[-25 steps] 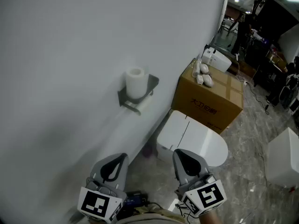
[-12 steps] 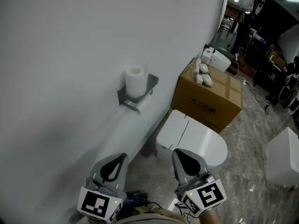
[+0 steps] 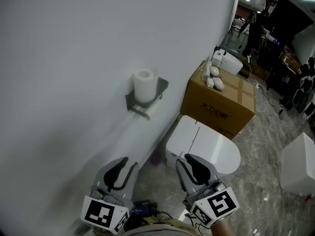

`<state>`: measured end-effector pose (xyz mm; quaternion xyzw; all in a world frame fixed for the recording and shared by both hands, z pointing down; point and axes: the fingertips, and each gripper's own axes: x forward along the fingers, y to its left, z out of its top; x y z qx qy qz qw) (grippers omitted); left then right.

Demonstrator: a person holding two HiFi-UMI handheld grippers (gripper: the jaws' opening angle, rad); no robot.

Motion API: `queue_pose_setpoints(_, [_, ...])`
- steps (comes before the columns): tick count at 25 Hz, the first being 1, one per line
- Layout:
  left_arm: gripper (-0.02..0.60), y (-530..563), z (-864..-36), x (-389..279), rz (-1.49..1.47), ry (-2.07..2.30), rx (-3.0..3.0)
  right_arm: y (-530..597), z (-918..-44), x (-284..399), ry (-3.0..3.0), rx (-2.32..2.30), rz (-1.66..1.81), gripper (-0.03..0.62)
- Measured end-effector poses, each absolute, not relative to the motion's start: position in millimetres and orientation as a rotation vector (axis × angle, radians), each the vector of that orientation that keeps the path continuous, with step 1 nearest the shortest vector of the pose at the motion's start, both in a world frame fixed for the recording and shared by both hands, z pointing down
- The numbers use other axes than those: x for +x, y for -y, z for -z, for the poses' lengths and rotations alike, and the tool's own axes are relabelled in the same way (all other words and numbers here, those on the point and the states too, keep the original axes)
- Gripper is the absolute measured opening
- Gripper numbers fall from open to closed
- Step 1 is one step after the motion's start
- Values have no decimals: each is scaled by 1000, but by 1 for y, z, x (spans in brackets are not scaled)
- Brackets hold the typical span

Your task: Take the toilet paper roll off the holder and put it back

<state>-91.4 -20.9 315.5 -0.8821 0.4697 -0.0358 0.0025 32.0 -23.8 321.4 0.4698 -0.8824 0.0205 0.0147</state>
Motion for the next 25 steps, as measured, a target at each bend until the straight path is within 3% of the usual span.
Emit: queue_pose_setpoints(25, [92,33,-316,-116,109,-1451,-2773,41,-318,9,2743,1480,-38,130])
